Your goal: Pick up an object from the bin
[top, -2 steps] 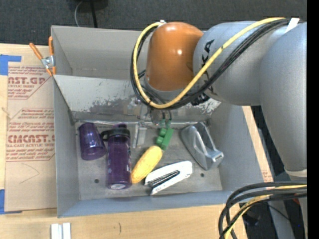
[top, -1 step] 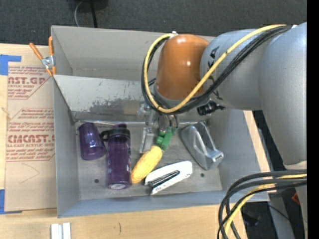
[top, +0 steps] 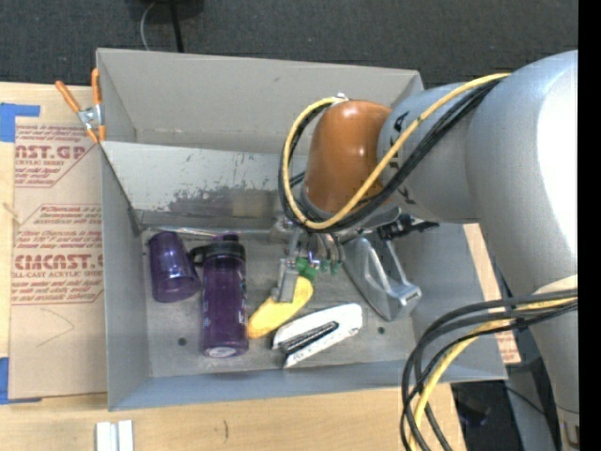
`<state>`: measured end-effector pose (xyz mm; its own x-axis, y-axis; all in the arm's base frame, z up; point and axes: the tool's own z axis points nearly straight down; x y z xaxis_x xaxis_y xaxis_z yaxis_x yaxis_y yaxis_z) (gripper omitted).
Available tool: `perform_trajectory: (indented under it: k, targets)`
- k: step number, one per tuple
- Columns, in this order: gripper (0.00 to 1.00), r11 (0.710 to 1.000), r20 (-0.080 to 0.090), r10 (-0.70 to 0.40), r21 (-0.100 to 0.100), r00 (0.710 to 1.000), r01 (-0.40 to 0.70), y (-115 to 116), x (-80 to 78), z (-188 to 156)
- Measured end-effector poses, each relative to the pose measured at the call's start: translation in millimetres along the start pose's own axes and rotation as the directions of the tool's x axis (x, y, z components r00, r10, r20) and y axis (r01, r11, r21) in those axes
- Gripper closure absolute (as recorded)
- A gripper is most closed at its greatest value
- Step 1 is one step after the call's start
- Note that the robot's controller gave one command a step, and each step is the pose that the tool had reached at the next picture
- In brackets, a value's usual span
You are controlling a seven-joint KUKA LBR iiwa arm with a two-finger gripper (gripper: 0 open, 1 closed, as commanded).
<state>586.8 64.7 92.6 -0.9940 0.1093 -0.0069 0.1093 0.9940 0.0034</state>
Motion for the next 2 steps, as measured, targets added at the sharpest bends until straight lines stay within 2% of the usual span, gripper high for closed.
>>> perform_trajectory:
  k: [1,2]
  targets:
    - [0.00,0.994,0.008,-0.104,-0.008,0.995,0.104,-22,20.8,18]
    - [0.00,0.983,0.006,-0.181,-0.004,0.983,0.181,-57,26.7,13]
